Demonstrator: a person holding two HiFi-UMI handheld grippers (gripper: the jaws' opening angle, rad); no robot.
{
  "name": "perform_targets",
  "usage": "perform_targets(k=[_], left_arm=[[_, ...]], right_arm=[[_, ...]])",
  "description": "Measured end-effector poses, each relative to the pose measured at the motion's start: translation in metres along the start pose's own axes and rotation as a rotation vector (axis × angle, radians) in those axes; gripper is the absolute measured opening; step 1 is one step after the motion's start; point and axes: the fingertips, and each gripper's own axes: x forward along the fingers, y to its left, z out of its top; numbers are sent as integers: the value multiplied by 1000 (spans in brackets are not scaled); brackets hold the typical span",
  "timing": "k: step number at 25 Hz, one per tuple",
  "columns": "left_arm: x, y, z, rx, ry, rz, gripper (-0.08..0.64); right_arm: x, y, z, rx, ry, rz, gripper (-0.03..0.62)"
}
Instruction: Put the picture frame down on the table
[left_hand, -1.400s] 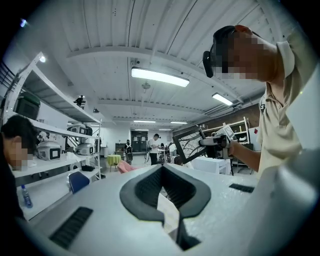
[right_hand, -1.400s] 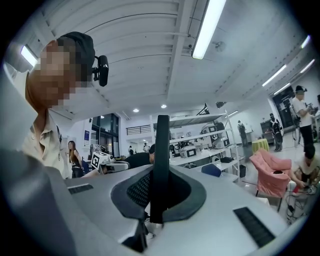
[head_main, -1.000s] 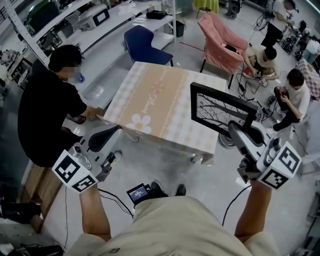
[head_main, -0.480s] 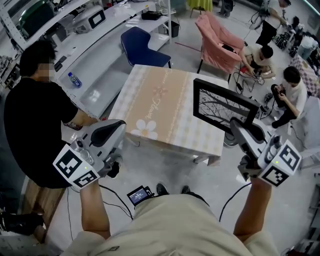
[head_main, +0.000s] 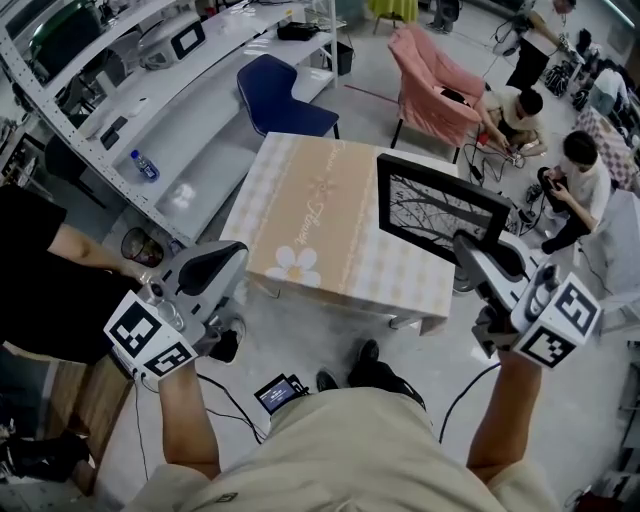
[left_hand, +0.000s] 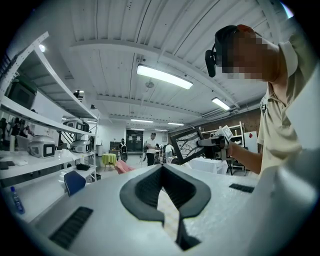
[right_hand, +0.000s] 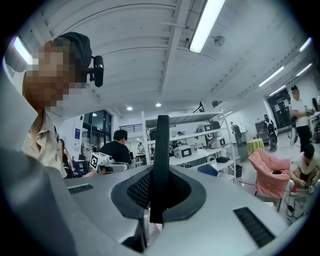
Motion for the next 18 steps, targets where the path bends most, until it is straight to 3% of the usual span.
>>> perform_targets(k=[10, 18], left_arm=[[47, 42, 3, 3, 20, 66, 5], [68, 85, 13, 3, 27, 207, 5]], right_arm=[[38, -70, 2, 29, 3, 61, 21], [76, -129, 5, 58, 29, 147, 21]])
